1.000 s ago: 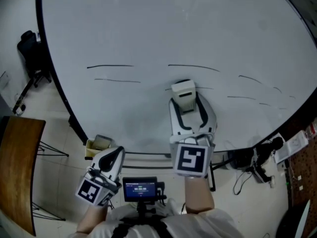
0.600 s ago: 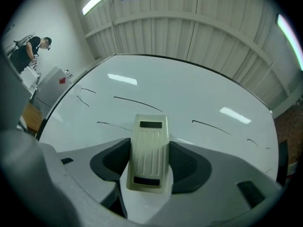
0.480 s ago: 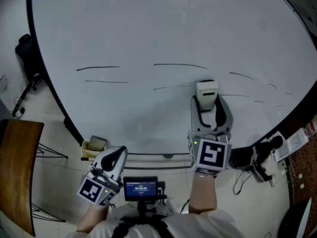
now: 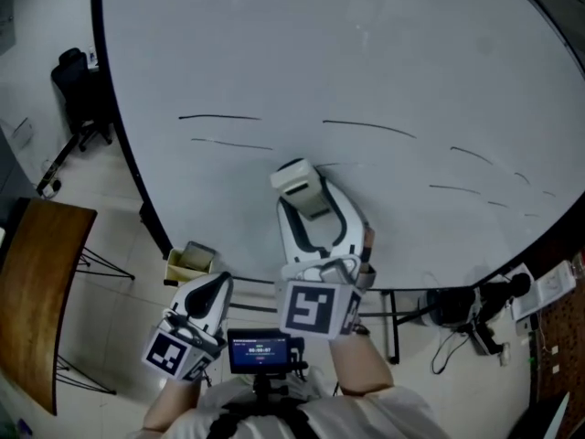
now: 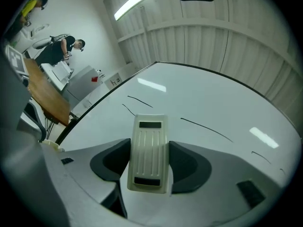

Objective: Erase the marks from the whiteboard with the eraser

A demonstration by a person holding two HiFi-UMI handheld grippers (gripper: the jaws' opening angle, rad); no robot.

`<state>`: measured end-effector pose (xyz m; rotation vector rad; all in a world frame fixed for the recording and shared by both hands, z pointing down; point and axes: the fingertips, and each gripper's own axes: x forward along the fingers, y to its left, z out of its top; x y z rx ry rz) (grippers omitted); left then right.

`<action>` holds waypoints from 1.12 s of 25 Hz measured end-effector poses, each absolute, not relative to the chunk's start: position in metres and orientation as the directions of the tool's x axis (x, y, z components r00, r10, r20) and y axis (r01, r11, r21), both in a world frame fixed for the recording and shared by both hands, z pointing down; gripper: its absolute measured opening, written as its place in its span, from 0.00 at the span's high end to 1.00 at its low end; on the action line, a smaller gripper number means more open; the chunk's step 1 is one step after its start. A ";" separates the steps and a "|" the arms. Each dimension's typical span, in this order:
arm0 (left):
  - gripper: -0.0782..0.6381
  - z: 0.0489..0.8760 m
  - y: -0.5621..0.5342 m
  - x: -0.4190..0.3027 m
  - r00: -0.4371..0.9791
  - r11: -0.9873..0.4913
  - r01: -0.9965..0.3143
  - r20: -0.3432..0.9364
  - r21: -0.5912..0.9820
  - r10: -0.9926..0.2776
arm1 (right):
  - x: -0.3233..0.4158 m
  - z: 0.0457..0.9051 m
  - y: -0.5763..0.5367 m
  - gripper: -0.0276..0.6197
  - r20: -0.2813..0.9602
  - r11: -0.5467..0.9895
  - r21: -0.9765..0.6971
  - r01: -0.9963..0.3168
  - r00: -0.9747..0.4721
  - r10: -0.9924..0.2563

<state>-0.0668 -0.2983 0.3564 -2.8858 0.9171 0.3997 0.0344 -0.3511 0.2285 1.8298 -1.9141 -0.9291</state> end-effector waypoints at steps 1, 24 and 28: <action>0.89 0.358 -0.299 -0.073 0.778 -0.808 -0.589 -0.272 0.000 -0.567 | 0.034 0.228 -0.354 0.56 -0.192 -0.038 0.647 -0.762 -0.114 -0.975; 0.89 0.366 -0.318 -0.068 0.818 -0.849 -0.527 -0.248 0.043 -0.520 | 0.069 0.210 -0.363 0.56 -0.225 -0.038 0.515 -0.856 -0.092 -0.970; 0.89 0.365 -0.317 -0.057 0.833 -0.864 -0.502 -0.242 0.045 -0.497 | 0.095 0.203 -0.356 0.56 -0.236 -0.059 0.462 -0.885 -0.059 -0.970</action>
